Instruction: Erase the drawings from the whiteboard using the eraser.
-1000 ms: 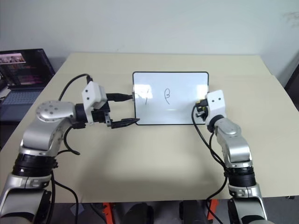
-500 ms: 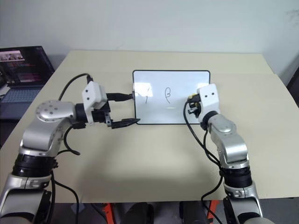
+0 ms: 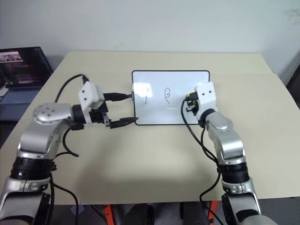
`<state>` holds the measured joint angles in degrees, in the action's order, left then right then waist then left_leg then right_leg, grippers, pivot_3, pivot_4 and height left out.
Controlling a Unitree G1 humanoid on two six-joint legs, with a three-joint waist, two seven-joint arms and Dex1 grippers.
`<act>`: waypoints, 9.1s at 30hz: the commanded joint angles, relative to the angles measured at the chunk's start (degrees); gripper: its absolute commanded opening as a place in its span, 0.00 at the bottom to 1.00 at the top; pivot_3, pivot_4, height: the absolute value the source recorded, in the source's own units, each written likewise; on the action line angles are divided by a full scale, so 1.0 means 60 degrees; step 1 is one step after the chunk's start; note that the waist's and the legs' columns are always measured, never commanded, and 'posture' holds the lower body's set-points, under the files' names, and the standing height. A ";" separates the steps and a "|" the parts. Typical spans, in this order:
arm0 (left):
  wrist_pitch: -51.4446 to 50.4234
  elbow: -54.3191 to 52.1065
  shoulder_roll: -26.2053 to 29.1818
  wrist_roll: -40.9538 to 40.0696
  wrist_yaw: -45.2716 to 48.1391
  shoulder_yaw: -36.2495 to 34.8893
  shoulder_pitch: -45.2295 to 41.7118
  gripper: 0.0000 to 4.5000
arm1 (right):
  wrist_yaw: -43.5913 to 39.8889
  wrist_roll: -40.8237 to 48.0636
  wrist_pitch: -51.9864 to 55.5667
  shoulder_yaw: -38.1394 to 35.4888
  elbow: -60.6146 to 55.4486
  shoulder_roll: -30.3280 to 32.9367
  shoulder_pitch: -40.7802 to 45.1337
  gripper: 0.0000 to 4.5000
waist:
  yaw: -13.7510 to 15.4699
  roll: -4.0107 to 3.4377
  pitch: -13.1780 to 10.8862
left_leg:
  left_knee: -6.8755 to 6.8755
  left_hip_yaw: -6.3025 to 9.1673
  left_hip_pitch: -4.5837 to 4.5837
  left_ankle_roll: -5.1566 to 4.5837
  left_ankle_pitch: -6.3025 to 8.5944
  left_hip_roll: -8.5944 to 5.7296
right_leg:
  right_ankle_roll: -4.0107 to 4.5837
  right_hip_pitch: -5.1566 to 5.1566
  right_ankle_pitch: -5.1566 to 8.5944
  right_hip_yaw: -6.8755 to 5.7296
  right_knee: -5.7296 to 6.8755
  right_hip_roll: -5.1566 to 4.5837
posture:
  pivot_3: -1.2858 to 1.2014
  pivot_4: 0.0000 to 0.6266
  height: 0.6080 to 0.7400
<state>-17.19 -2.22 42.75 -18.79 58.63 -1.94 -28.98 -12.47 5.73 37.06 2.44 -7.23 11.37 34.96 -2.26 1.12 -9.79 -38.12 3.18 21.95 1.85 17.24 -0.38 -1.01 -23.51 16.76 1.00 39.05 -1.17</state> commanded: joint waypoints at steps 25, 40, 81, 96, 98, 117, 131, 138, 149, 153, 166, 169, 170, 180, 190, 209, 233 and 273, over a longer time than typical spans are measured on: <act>-0.0136 -0.0840 0.0059 -0.0138 -0.0441 -0.0180 0.0067 1.00 | 0.0321 -0.0878 -0.5482 0.0339 0.7763 -0.1680 0.4771 0.26 | -0.0159 0.0003 0.0003 | 0.0001 -0.0011 -0.0001 0.0040 -0.0022 -0.0001 | 0.0003 -0.0003 -0.0003 0.0002 0.0002 -0.0008 | 0.52 0.24 1.00; -0.0409 -0.1214 0.0088 -0.0208 -0.0463 -0.0265 0.0139 1.00 | 0.0252 -0.1379 -0.4646 0.0835 0.6148 -0.1591 0.2812 0.26 | -0.0173 0.0006 0.0007 | -0.0007 -0.0016 -0.0001 0.0040 -0.0022 0.0004 | 0.0002 -0.0006 -0.0003 0.0006 0.0016 -0.0007 | 0.52 0.24 1.00; -0.0617 -0.1323 0.0012 -0.0221 -0.0421 -0.0249 0.0099 1.00 | 0.0070 -0.1679 -0.4479 0.0819 0.6007 -0.1548 0.3161 0.26 | -0.0167 0.0008 0.0008 | -0.0116 -0.0004 -0.0018 -0.0002 0.0002 -0.0003 | 0.0003 0.0003 -0.0003 0.0009 0.0140 -0.0001 | 0.52 0.24 1.00; -0.0757 -0.1472 0.0092 -0.0236 -0.0521 -0.0351 0.0193 1.00 | -0.0250 -0.1975 -0.4764 0.1158 0.5978 -0.1432 0.2117 0.26 | -0.0163 0.0008 0.0008 | -0.0116 -0.0003 -0.0019 -0.0001 0.0001 -0.0001 | 0.0003 0.0003 -0.0003 0.0011 0.0141 -0.0002 | 0.52 0.24 1.00; -0.0766 -0.1464 0.0088 -0.0233 -0.0522 -0.0339 0.0172 1.00 | -0.0374 -0.2020 -0.4604 0.1264 0.5584 -0.1349 0.1738 0.26 | -0.0160 0.0008 0.0009 | -0.0117 -0.0004 -0.0019 -0.0002 0.0001 -0.0001 | 0.0003 0.0003 -0.0003 0.0012 0.0143 -0.0002 | 0.52 0.24 1.00; -0.0609 -0.1223 -0.0032 -0.0175 -0.0503 -0.0235 0.0025 1.00 | -0.0801 -0.1830 -0.3448 0.1138 0.3331 -0.0581 0.0755 0.26 | -0.0131 0.0008 0.0008 | -0.0121 0.0003 -0.0025 -0.0002 0.0001 -0.0003 | 0.0003 0.0013 -0.0003 0.0005 0.0144 -0.0001 | 0.52 0.24 1.00; -0.0514 -0.1160 -0.0054 -0.0154 -0.0447 -0.0172 -0.0004 1.00 | -0.0052 -0.1677 -0.3710 0.0717 0.4243 -0.1387 0.2707 0.26 | -0.0152 0.0007 0.0008 | -0.0113 0.0000 -0.0018 -0.0002 0.0002 -0.0002 | 0.0003 0.0003 -0.0003 0.0008 0.0136 -0.0002 | 0.52 0.24 1.00; -0.0562 -0.1239 -0.0017 -0.0180 -0.0425 -0.0173 0.0008 1.00 | 0.0313 -0.1782 -0.5046 0.0603 0.6753 -0.1221 0.3674 0.26 | -0.0166 0.0005 0.0006 | -0.0111 -0.0002 -0.0018 -0.0001 0.0001 -0.0003 | 0.0003 0.0000 -0.0002 0.0008 0.0137 -0.0002 | 0.52 0.24 1.00; -0.0648 -0.1377 0.0032 -0.0205 -0.0468 -0.0233 0.0076 1.00 | 0.0161 -0.1892 -0.5337 0.0756 0.7011 -0.1232 0.3157 0.26 | -0.0163 0.0006 0.0007 | -0.0110 -0.0004 -0.0016 -0.0002 0.0002 -0.0001 | 0.0003 0.0000 -0.0002 0.0010 0.0136 -0.0002 | 0.52 0.24 1.00; -0.0698 -0.1429 0.0036 -0.0217 -0.0491 -0.0244 0.0118 1.00 | 0.0024 -0.1940 -0.4906 0.0934 0.6118 -0.1296 0.2448 0.26 | -0.0162 0.0006 0.0007 | -0.0111 -0.0006 -0.0014 -0.0002 0.0002 -0.0001 | 0.0003 0.0001 -0.0002 0.0013 0.0136 -0.0003 | 0.52 0.24 1.00; -0.0727 -0.1388 0.0044 -0.0198 -0.0503 -0.0278 0.0105 1.00 | -0.0254 -0.2009 -0.3422 0.1058 0.3672 -0.0716 0.0623 0.26 | -0.0107 0.0007 0.0007 | -0.0117 0.0003 -0.0018 -0.0002 0.0002 -0.0002 | 0.0003 0.0008 -0.0002 0.0007 0.0139 -0.0002 | 0.52 0.24 1.00; -0.0720 -0.1372 0.0033 -0.0195 -0.0497 -0.0260 0.0100 1.00 | -0.0131 -0.1868 -0.3141 0.0797 0.3396 -0.0672 0.0875 0.26 | -0.0108 0.0007 0.0007 | -0.0118 0.0001 -0.0021 -0.0002 0.0001 -0.0003 | 0.0003 0.0009 -0.0003 0.0008 0.0141 -0.0001 | 0.52 0.24 1.00; -0.0709 -0.1358 0.0028 -0.0191 -0.0492 -0.0252 0.0094 1.00 | -0.0120 -0.1820 -0.3089 0.0731 0.3296 -0.0669 0.1011 0.26 | -0.0108 0.0007 0.0007 | -0.0118 0.0003 -0.0022 -0.0002 0.0001 -0.0003 | 0.0003 0.0009 -0.0002 0.0005 0.0142 -0.0001 | 0.52 0.24 1.00; -0.0649 -0.1258 0.0008 -0.0167 -0.0445 -0.0212 0.0058 1.00 | -0.0019 -0.1401 -0.1653 0.0315 0.1470 -0.0831 0.1419 0.26 | -0.0104 0.0006 0.0006 | -0.0110 0.0004 -0.0010 -0.0002 0.0002 0.0000 | 0.0003 0.0000 -0.0002 0.0005 0.0132 0.0000 | 0.52 0.24 1.00; -0.0603 -0.1319 0.0015 -0.0076 -0.0815 -0.0485 0.0574 1.00 | 0.0129 -0.1445 -0.1748 0.0324 0.1689 -0.0895 0.1461 0.26 | -0.0122 0.0005 0.0006 | -0.0110 0.0001 -0.0012 -0.0003 0.0002 -0.0001 | 0.0003 0.0000 -0.0002 0.0007 0.0133 -0.0001 | 0.52 0.24 1.00; -0.0536 -0.1472 0.0103 0.0298 -0.1646 -0.0733 0.1004 1.00 | -0.0102 -0.1546 -0.3860 0.0841 0.4894 -0.1595 0.3211 0.26 | -0.0169 0.0004 0.0006 | -0.0108 0.0001 -0.0015 -0.0003 0.0002 0.0001 | 0.0003 -0.0004 -0.0002 0.0004 0.0135 0.0000 | 0.52 0.24 1.00; -0.1055 -0.2476 0.0348 0.0158 -0.2038 -0.1430 0.2006 1.00 | 0.0112 -0.1958 -0.7199 0.1068 0.9775 -0.3070 0.5068 0.26 | -0.0173 -0.0001 0.0003 | -0.0100 -0.0002 -0.0012 0.0000 0.0003 0.0003 | 0.0004 -0.0008 -0.0002 0.0007 0.0127 -0.0003 | 0.52 0.24 1.00; -0.1205 -0.2491 0.0538 0.0020 -0.1971 -0.1497 0.2039 1.00 | -0.0777 -0.2405 -0.5855 0.1432 0.6345 -0.1645 0.2112 0.26 | -0.0079 0.0002 0.0004 | -0.0112 0.0015 -0.0056 0.0001 0.0001 -0.0002 | 0.0004 0.0040 -0.0003 -0.0001 0.0145 -0.0004 | 0.52 0.24 1.00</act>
<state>-24.66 -15.56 45.06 -17.91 46.90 -9.40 -15.71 -17.84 -9.75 0.64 13.15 34.62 1.01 45.70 -2.74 1.13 -9.76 -38.79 3.27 21.63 1.85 17.25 -0.40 -0.99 -23.27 16.74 0.98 39.92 -1.20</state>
